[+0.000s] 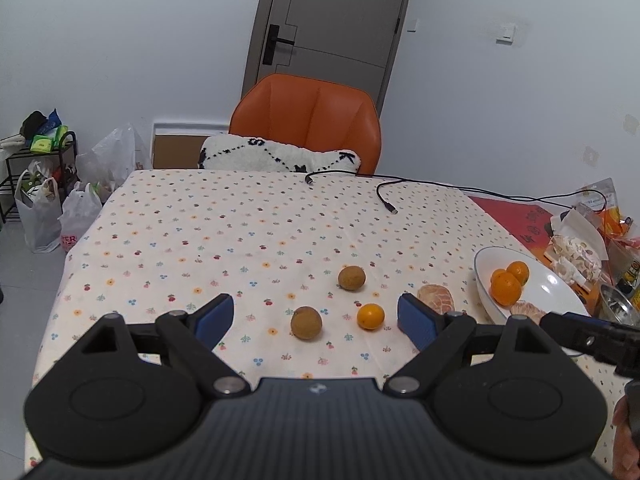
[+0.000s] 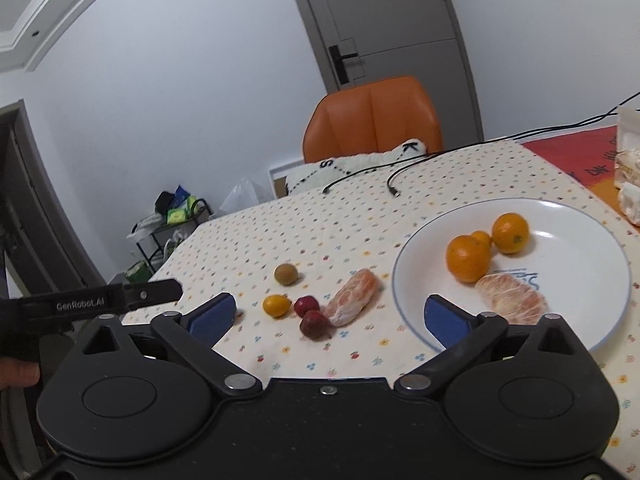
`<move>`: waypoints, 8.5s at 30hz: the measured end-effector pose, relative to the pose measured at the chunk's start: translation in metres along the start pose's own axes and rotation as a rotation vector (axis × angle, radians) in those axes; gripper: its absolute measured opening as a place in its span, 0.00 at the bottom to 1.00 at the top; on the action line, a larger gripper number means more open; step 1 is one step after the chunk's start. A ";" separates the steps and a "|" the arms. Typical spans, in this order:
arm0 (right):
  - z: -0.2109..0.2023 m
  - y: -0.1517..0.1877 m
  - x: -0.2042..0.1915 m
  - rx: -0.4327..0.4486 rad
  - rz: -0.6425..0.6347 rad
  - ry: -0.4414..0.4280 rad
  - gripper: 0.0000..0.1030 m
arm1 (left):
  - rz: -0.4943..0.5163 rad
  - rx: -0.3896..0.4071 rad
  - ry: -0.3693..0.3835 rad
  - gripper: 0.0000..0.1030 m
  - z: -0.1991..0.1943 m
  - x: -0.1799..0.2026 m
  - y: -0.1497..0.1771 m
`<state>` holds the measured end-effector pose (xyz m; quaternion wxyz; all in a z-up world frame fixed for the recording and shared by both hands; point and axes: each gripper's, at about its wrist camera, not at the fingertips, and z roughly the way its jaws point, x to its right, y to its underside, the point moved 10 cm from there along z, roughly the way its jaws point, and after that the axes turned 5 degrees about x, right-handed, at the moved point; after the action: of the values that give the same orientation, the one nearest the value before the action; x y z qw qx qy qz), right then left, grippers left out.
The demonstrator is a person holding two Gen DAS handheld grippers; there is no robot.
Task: Organize fruits
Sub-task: 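Move both tools back toward the remaining fruits, then grasp the small tangerine with the left tool while the right tool grasps a dark red plum, then carry the tangerine and the red plum over the white plate with both tools, then open the left tool to drop the tangerine while the right tool releases the plum, then move both tools back toward the remaining fruits, then grasp the brown round fruit with the left tool while the right tool grasps another red plum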
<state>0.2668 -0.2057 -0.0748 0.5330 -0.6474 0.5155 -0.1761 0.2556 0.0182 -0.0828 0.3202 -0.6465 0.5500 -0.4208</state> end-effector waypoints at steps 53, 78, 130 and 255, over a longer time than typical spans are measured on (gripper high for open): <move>0.069 0.031 -0.005 -0.159 0.005 -0.046 0.19 | 0.010 -0.146 0.140 0.37 0.091 0.033 0.030; 0.028 0.001 0.018 -0.047 0.029 0.003 0.19 | 0.031 -0.066 0.159 0.21 0.060 0.062 0.011; -0.079 -0.007 0.142 0.113 0.166 0.191 0.19 | 0.169 -0.029 0.292 0.21 0.036 0.200 0.017; 0.103 0.030 -0.036 -0.177 -0.090 -0.041 0.23 | -0.134 -0.077 0.033 0.23 0.066 -0.039 0.028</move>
<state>0.3181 -0.1190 -0.1274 0.4756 -0.7180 0.4885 -0.1402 0.3006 0.0479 -0.1438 0.2571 -0.6867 0.5263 -0.4304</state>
